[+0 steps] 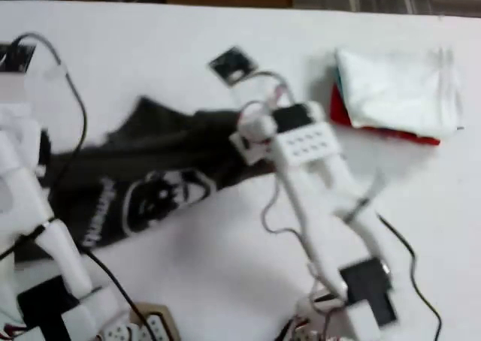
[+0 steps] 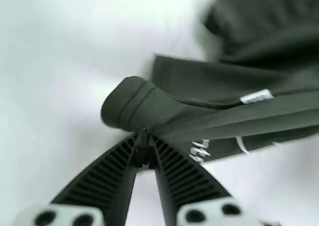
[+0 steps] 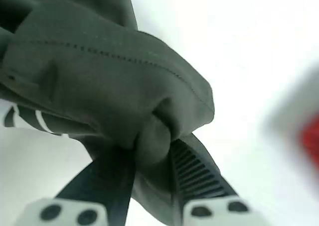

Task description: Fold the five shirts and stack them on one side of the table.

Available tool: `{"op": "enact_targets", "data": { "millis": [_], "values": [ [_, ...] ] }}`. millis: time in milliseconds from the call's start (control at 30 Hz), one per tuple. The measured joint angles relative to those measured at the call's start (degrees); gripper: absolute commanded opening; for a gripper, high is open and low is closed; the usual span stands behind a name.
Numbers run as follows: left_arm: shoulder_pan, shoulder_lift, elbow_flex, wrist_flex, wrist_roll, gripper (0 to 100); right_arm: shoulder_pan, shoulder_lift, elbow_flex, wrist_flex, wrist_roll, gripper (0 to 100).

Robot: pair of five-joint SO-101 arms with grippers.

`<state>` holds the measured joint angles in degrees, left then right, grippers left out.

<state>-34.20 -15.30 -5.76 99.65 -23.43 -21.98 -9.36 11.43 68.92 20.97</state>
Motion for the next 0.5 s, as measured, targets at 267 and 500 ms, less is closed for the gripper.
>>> {"op": "enact_targets", "data": {
  "millis": [267, 500],
  "values": [
    [5.63, -2.46, -10.99, 1.67, 3.16, 3, 7.21, -16.18, 3.08, 1.23, 1.14, 2.4],
    [10.20, -2.81, 5.80, -1.14, 3.16, 3, 7.21, -17.14, 15.91, 1.41, 1.41, 8.2]
  ]
}}
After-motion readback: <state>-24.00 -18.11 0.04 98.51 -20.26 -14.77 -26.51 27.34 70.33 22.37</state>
